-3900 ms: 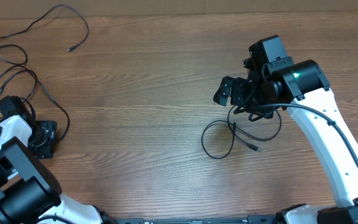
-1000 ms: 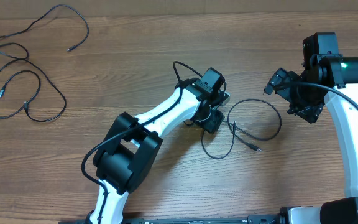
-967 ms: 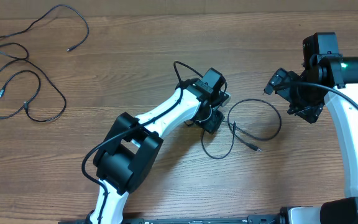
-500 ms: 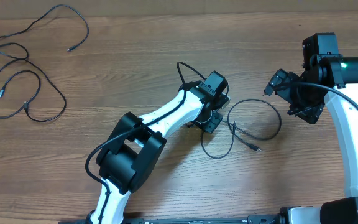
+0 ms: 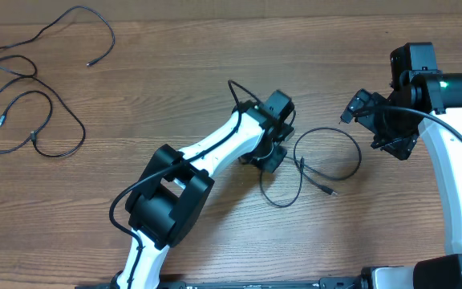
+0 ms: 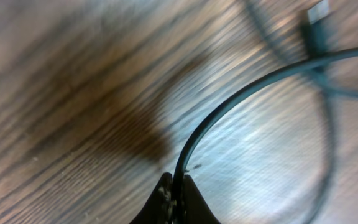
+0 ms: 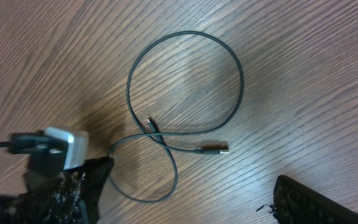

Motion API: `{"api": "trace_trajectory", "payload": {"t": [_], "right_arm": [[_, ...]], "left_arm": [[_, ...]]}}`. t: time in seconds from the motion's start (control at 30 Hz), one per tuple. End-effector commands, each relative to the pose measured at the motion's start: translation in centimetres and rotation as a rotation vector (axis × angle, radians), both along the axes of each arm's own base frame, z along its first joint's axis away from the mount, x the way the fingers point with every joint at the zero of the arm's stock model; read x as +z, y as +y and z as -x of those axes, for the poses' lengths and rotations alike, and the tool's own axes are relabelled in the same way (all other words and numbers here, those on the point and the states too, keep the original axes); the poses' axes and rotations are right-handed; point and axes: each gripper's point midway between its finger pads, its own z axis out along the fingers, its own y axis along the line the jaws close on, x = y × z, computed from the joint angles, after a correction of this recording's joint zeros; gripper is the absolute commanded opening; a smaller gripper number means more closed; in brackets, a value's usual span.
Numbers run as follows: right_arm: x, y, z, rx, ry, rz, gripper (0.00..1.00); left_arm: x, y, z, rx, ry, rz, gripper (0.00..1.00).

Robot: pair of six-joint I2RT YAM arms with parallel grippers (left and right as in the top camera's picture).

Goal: Untangle cables
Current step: 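Lift the remaining cable with the left gripper toward the right gripper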

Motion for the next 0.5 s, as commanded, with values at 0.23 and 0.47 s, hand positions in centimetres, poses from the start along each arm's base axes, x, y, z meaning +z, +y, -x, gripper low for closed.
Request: {"api": "trace_trajectory", "payload": {"t": [0.23,0.47], "right_arm": [[0.0,0.5,-1.1,0.012,-0.042,-0.027,1.0],[-0.3,0.6,-2.1,0.02,-0.079,-0.03,1.0]], "left_arm": [[19.6,-4.6,-3.7,0.013,-0.1,0.501,0.04],[27.6,-1.3,-4.0,0.112,-0.266,0.565,0.04]]}}
